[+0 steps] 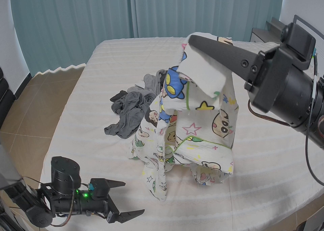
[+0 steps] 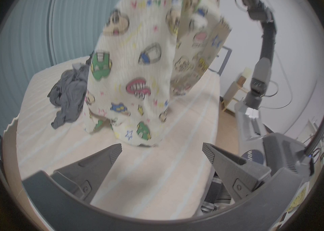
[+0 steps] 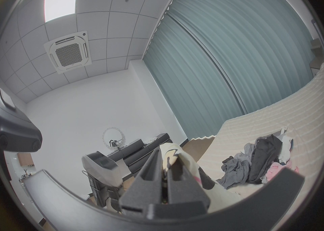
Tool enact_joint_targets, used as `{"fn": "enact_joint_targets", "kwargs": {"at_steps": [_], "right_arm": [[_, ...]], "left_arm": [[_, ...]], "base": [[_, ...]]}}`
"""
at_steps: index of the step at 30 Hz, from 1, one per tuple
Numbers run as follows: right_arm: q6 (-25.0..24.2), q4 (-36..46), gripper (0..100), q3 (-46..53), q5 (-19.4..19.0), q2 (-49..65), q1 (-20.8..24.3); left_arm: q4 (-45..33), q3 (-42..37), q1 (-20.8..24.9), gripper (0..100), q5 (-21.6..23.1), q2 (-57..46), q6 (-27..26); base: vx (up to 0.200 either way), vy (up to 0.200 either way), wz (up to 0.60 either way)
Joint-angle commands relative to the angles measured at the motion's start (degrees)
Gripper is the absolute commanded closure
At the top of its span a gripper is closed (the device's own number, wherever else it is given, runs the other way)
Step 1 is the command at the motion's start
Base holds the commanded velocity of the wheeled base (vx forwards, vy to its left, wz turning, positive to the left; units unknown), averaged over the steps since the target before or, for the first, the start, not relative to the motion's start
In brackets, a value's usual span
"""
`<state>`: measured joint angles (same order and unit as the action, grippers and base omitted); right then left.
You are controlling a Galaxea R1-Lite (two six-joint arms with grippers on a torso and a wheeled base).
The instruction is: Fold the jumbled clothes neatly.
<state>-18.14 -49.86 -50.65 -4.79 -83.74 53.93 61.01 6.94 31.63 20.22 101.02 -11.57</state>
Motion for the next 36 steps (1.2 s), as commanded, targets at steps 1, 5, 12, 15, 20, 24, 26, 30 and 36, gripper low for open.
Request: {"fn": "enact_joint_targets", "kwargs": {"at_steps": [1, 5, 12, 15, 20, 24, 26, 30, 36], "right_arm": [[0.03, 0.46, 100, -3.49, 0.04, -2.4, 0.82], [0.03, 0.46, 100, -4.02, 0.04, -3.01, 0.82], [0.03, 0.38, 100, -4.02, 0.13, -3.71, 0.82], [0.03, 0.38, 100, -4.02, 0.13, -3.89, 0.82], [0.03, 0.38, 100, -4.02, 0.22, -3.54, 0.74], [0.03, 0.38, 100, -4.02, 0.31, -3.54, 0.65], [0.03, 0.38, 100, -4.02, 0.31, -3.54, 0.56], [0.03, 0.38, 100, -4.02, 0.31, -3.54, 0.03], [0.03, 0.29, 100, -4.28, 0.22, -3.63, -0.23]], "left_arm": [[8.24, -3.16, 6.25, 0, -8.18, 15.08, 2.08], [15.28, -2.54, 9.85, 0, -10.03, 18.16, 7.26], [28.99, -1.84, 15.56, 0, -23.65, 29.32, 14.38], [28.99, -0.7, 17.32, 0, -29.89, 30.37, 15.79], [28.99, 3.96, 17.94, 0, -39.03, 31.34, 17.11], [28.99, 6.25, 19.78, 0, -41.23, 31.69, 19.92], [28.99, 7.74, 22.24, 0, -42.02, 31.69, 24.14], [28.99, 8.8, 23.47, 0, -42.28, 31.87, 25.02], [28.99, 13.28, 21.89, 0, -47.12, 35.29, 25.19]], "base": [[0.0, 0.0, 0.0], [0.0, 0.0, 0.0], [0.0, 0.0, 0.0], [0.0, 0.0, 0.0], [0.0, 0.0, 0.0], [0.0, 0.0, 0.0], [0.0, 0.0, 0.0], [0.0, 0.0, 0.0], [0.0, 0.0, 0.0]]}}
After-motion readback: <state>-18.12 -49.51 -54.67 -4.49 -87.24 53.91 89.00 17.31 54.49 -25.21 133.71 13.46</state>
